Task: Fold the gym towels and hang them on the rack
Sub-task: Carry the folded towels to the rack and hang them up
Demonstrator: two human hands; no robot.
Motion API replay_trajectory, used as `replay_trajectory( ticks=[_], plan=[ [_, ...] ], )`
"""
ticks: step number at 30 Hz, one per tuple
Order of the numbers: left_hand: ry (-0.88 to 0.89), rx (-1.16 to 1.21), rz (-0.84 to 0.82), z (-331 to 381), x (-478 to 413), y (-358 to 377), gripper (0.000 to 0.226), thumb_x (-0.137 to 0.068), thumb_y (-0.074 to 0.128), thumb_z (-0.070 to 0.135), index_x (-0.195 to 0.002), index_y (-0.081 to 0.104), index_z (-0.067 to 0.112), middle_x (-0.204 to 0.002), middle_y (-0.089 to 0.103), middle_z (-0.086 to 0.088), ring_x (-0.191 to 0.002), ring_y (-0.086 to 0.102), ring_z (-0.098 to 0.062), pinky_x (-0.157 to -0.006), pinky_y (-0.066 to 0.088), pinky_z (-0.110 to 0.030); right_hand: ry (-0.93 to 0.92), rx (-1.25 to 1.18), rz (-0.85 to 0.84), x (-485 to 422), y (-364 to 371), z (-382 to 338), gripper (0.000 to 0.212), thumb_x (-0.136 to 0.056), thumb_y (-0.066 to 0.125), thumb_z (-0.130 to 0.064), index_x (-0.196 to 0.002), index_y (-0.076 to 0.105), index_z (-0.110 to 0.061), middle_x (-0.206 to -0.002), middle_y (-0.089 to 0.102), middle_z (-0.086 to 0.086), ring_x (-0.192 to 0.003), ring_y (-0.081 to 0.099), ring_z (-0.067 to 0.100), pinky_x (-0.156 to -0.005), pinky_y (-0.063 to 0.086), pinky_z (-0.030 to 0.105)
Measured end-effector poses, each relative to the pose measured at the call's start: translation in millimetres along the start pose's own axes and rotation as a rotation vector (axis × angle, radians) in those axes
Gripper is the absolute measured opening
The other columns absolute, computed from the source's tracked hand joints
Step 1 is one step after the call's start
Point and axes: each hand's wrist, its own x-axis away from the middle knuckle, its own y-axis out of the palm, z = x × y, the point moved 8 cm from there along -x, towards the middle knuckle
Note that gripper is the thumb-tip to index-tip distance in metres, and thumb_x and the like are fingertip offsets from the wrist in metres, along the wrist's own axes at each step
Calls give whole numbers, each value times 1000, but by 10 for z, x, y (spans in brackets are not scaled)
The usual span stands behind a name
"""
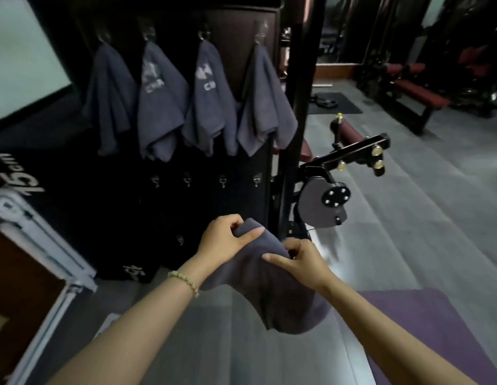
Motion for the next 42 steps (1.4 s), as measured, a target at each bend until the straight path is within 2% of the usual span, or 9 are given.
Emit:
replay_trajectory(
  ticks=[6, 10, 17, 22, 26, 29, 34, 40, 42],
  plan=[
    [-233, 140, -122, -904, 80, -733, 34, -82, 61, 59, -83, 68, 25, -77, 70, 7, -77, 67, -8, -69, 52, -23, -51, -26, -165, -454, 1090, -636, 28, -81, 75, -30, -60, 56, -36, -54, 58, -23, -53, 54, -3, -53, 37, 11],
    [-174, 255, -97, -1213, 75, -1141, 16, -90, 60, 42, -98, 63, 29, -92, 68, 11, -93, 63, -4, -74, 46, -16, -50, -97, -226, -683, 1645, -795, 20, -79, 76, -34, -73, 63, -19, -66, 63, -7, -61, 58, 0, -58, 45, 16],
    [-237, 391, 113, -1815, -7, -1896, 14, -93, 59, 29, -82, 56, 21, -77, 59, 8, -76, 57, -3, -62, 43, -11, 70, -477, -499, -1040, 2511, -1103, 30, -83, 69, -26, -97, 55, -5, -85, 59, 8, -82, 59, 19, -76, 49, 33],
    [-269, 449, 8, -2134, -135, -2109, 15, -91, 62, 29, -104, 66, 24, -98, 72, 5, -94, 67, -4, -74, 50, -13, 148, -353, -569, -1528, 2801, -1080, 47, -89, 55, -42, -132, 38, -32, -113, 59, 5, -102, 63, 14, -92, 53, 32],
    [-274, 486, -89, -2388, -346, -2250, 18, -89, 63, 28, -107, 64, 31, -105, 71, 7, -100, 65, -1, -83, 51, -16, 110, -213, -691, -1934, 3126, -1129, 37, -84, 53, -59, -115, 57, -41, -135, 41, -10, -125, 41, 4, -108, 35, 27],
    [-291, 485, -174, -2685, -568, -2348, 17, -88, 65, 26, -106, 67, 24, -98, 73, 6, -95, 67, -3, -76, 50, -15, 152, -261, -771, -2132, 3404, -1080, 53, -81, 60, -61, -117, 64, -22, -124, 62, 1, -116, 59, 14, -102, 46, 31],
    [-217, 374, -324, -3239, -1083, -2442, 17, -86, 69, 30, -94, 72, 16, -83, 72, 2, -78, 67, -7, -66, 50, -17, 234, -317, -766, -2522, 3762, -831, 40, -87, 65, -39, -118, 63, -13, -111, 70, 10, -106, 66, 24, -96, 51, 38],
    [-82, 368, -309, -3756, -1744, -2383, 25, -89, 63, 32, -101, 50, 16, -80, 66, -5, -68, 65, -10, -57, 48, -21, 220, -377, -432, -3184, 3895, -382, 78, -68, 77, -54, -102, 54, 11, -87, 60, 14, -80, 60, 21, -71, 52, 27],
    [-55, 481, -301, -3846, -1906, -2294, 20, -92, 59, 27, -104, 47, 17, -81, 67, -5, -70, 65, -12, -59, 49, -22, 231, -418, -374, -3355, 3912, -240, 62, -76, 74, -44, -96, 53, 11, -81, 54, 13, -74, 55, 17, -64, 50, 21]
  ],
)
